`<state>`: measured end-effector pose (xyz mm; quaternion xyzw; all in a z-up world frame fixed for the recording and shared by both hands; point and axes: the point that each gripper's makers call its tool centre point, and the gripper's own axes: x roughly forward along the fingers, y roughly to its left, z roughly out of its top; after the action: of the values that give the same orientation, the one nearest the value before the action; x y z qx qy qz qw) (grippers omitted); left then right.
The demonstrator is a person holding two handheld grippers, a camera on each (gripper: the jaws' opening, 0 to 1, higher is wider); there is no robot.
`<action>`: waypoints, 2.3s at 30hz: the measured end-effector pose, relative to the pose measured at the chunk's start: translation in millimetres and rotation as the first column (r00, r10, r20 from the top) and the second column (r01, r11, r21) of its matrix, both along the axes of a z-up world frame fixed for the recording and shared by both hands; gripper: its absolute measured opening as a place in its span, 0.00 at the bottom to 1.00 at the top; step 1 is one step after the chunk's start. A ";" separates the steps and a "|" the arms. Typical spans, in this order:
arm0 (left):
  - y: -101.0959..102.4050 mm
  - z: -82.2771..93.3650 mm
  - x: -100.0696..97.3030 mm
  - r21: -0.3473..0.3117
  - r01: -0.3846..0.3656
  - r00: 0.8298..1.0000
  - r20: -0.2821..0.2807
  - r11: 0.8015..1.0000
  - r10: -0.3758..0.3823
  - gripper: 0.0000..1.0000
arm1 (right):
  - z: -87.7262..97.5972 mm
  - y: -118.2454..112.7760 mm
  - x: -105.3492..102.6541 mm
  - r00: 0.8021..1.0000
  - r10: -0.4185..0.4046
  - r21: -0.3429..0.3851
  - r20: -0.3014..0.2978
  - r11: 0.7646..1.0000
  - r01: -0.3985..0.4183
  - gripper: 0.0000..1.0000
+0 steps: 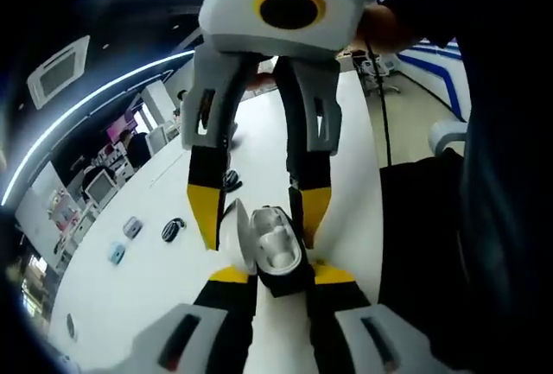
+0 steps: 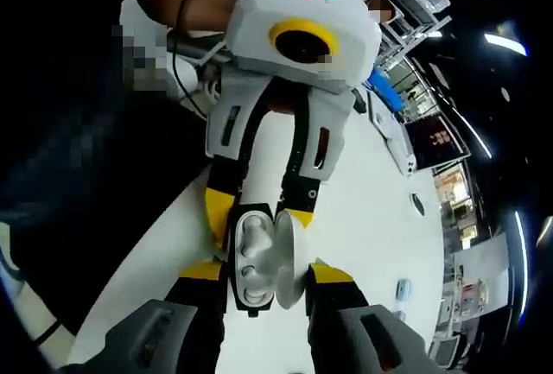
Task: Pick up the earbuds from the table and place the earbuds into the earbud case
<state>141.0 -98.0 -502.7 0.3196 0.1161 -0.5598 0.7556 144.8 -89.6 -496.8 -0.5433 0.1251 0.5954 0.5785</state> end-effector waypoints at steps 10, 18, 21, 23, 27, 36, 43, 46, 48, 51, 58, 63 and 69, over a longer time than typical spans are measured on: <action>3.1 -1.0 2.3 -0.065 -0.051 0.996 -0.075 0.997 0.046 0.24 | 6.9 -0.4 -3.6 0.996 0.017 0.035 0.087 0.999 -0.021 0.29; 3.0 -1.2 3.2 -0.081 -0.072 0.994 -0.091 0.994 0.065 0.24 | 8.4 0.8 -6.3 0.997 0.002 0.074 0.078 0.997 -0.008 0.23; 2.9 -1.3 3.1 -0.081 -0.075 0.993 -0.095 0.994 0.067 0.24 | 9.1 0.3 -2.3 0.998 -0.029 0.110 0.049 0.994 0.024 0.23; 3.0 -1.4 3.2 -0.085 -0.076 0.993 -0.099 0.993 0.067 0.24 | 9.7 -0.2 -0.4 0.998 -0.061 0.144 0.005 0.988 0.060 0.25; 3.6 -1.6 3.6 -0.098 -0.080 0.991 -0.112 0.992 0.068 0.24 | 12.5 -1.7 6.8 0.971 -0.128 0.261 -0.203 0.949 0.179 0.33; 5.0 -1.6 4.4 -0.114 -0.055 0.990 -0.137 0.992 0.039 0.24 | -2.6 -7.6 6.7 0.909 -0.062 0.305 -0.412 0.931 0.201 0.34; 11.9 -1.1 9.2 -0.141 -0.053 0.983 -0.180 0.989 0.027 0.24 | -0.4 -3.7 12.2 0.869 -0.055 0.341 -0.492 0.906 0.250 0.23; 11.6 -1.7 9.1 -0.159 -0.049 0.979 -0.203 0.986 0.016 0.24 | -3.7 0.2 8.7 0.851 -0.034 0.356 -0.524 0.899 0.255 0.23; 10.4 -2.0 9.4 -0.169 -0.048 0.977 -0.212 0.985 0.011 0.24 | -5.6 2.0 7.6 0.842 -0.025 0.363 -0.539 0.895 0.259 0.23; 10.7 -2.5 11.0 -0.183 -0.051 0.974 -0.226 0.982 0.008 0.24 | -4.5 2.9 5.7 0.820 -0.016 0.376 -0.573 0.883 0.280 0.22; 14.4 -0.5 14.4 -0.237 -0.077 0.963 -0.268 0.968 0.011 0.26 | 2.0 0.6 1.8 0.724 -0.022 0.383 -0.689 0.837 0.390 0.19; 15.1 13.0 17.0 -0.308 -0.102 0.963 -0.270 0.946 0.016 0.27 | 14.8 -2.7 4.0 0.631 -0.023 0.380 -0.775 0.781 0.496 0.19; 19.8 20.7 20.6 -0.320 -0.137 0.973 -0.221 0.937 0.067 0.31 | 31.8 -13.3 12.6 0.551 -0.030 0.363 -0.834 0.722 0.589 0.18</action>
<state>161.6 -78.2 -482.0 0.1211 0.1142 -0.5613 0.8107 157.4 -102.8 -465.0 0.0229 0.2651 0.6552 0.7070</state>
